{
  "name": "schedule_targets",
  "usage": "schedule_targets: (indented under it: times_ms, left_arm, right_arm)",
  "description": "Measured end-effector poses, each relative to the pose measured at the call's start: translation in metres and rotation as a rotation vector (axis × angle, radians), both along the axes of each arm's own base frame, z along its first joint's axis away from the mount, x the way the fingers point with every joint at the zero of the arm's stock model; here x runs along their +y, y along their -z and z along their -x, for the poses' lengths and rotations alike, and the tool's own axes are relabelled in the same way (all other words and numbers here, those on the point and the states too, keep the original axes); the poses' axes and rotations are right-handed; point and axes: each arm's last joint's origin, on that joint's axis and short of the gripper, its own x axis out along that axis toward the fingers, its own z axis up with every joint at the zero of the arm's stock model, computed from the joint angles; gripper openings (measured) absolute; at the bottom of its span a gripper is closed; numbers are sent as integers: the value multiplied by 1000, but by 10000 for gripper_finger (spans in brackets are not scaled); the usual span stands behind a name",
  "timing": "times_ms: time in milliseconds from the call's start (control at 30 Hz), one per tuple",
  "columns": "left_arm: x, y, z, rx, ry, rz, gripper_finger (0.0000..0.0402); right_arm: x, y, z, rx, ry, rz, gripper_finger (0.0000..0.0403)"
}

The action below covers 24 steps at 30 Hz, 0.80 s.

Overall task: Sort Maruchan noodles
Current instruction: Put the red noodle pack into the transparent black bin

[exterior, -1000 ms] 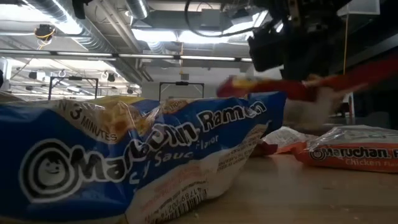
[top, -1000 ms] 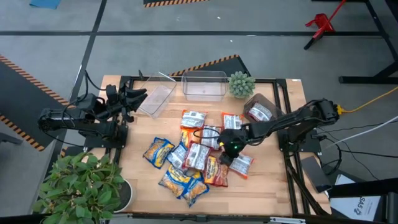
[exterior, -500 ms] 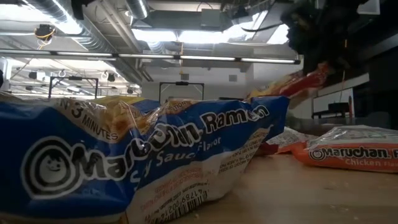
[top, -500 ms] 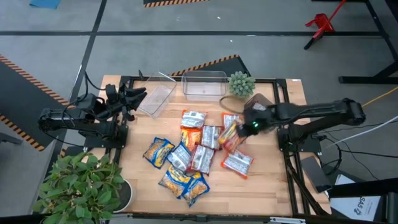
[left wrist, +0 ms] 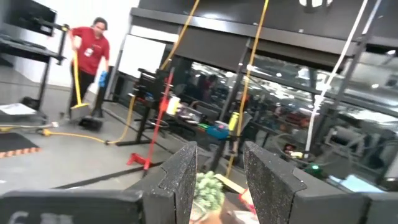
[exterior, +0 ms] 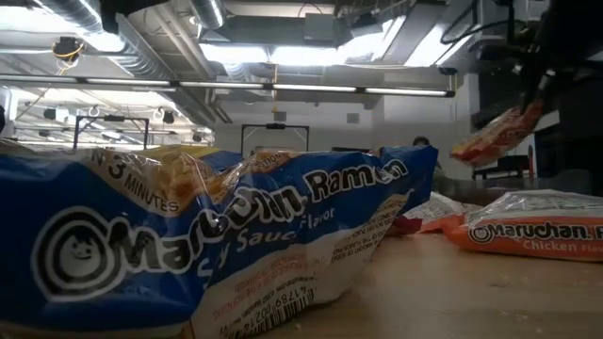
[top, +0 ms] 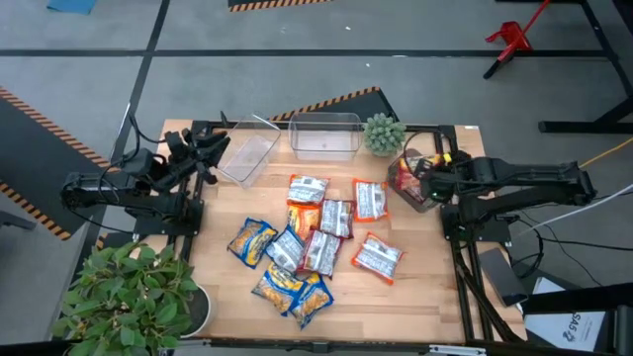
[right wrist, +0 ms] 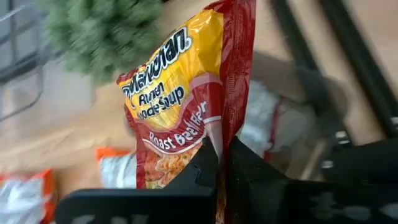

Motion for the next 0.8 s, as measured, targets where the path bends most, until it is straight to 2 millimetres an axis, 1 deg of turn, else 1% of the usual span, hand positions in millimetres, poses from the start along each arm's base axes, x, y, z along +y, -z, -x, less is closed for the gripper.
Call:
schedule_targets:
  times_ms: [100,233,367,467,667,800]
  left_arm:
    - [1,0,0,12,-28,-8,127]
    - [1,0,1,29,-51,-23,127]
    - [1,0,1,31,-52,-24,127]
    - [1,0,1,31,-52,-24,127]
    - [1,0,1,31,-53,-24,127]
    - [1,0,1,31,-52,-24,127]
  right_arm:
    - [0,2,2,38,54,-11,0]
    - [0,5,-3,60,60,-19,2]
    - [0,9,-8,91,77,8,19]
    - [-2,11,-12,96,116,29,47]
    - [-10,16,-19,133,171,28,124]
    - [-10,17,-21,168,94,-12,156]
